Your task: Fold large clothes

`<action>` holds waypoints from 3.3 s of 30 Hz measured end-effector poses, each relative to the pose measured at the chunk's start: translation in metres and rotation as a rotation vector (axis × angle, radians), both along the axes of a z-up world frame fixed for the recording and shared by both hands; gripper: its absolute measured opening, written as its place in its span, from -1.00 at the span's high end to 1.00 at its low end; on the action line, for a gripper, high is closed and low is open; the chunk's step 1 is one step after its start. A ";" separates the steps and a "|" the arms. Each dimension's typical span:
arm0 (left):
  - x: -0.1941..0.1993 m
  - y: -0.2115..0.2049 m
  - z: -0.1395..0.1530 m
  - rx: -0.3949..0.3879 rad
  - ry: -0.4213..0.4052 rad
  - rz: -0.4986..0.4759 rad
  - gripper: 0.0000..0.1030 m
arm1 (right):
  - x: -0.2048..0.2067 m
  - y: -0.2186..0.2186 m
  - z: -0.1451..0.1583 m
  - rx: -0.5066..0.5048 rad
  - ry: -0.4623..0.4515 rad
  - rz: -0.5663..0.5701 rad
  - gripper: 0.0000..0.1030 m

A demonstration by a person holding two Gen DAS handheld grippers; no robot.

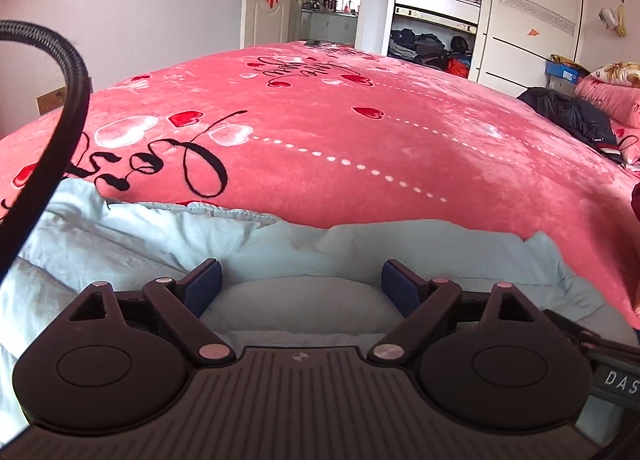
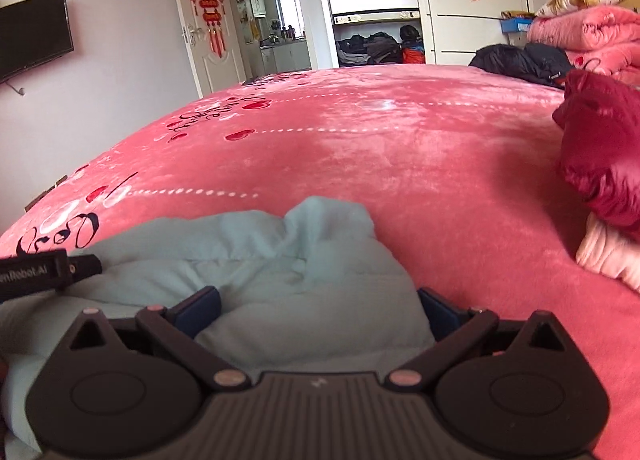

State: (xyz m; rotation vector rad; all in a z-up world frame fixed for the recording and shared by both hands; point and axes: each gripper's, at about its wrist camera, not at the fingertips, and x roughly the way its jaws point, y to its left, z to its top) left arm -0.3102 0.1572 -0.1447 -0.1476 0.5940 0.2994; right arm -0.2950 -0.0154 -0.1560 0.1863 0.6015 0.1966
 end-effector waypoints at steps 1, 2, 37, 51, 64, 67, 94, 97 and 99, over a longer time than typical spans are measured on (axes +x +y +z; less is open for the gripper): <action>0.001 -0.001 -0.004 0.013 -0.001 -0.005 -1.00 | 0.001 0.001 -0.001 -0.009 0.002 0.000 -0.99; 0.002 -0.003 -0.007 0.026 0.003 -0.007 -1.00 | 0.004 0.004 -0.003 -0.021 0.013 0.003 -0.99; -0.075 0.103 0.012 0.068 -0.016 0.126 -1.00 | -0.027 0.067 0.029 -0.135 -0.103 0.106 -0.99; -0.062 0.088 -0.019 0.101 -0.040 0.071 -1.00 | -0.010 0.071 -0.003 -0.195 -0.055 0.101 -1.00; -0.046 0.095 -0.018 0.114 -0.008 0.059 -1.00 | -0.024 0.056 -0.003 -0.123 -0.067 0.073 -0.99; -0.046 0.094 -0.012 0.116 -0.003 0.062 -1.00 | -0.044 0.043 0.011 -0.125 -0.112 0.039 -0.99; -0.180 0.128 0.106 -0.078 -0.008 0.152 -1.00 | -0.130 -0.049 0.035 0.181 0.152 -0.022 -0.99; -0.176 0.141 0.107 -0.139 -0.016 0.179 -1.00 | -0.132 -0.061 0.033 0.236 0.158 -0.029 -0.99; -0.169 0.148 0.103 -0.173 -0.017 0.198 -1.00 | -0.133 -0.067 0.032 0.261 0.160 -0.029 -0.99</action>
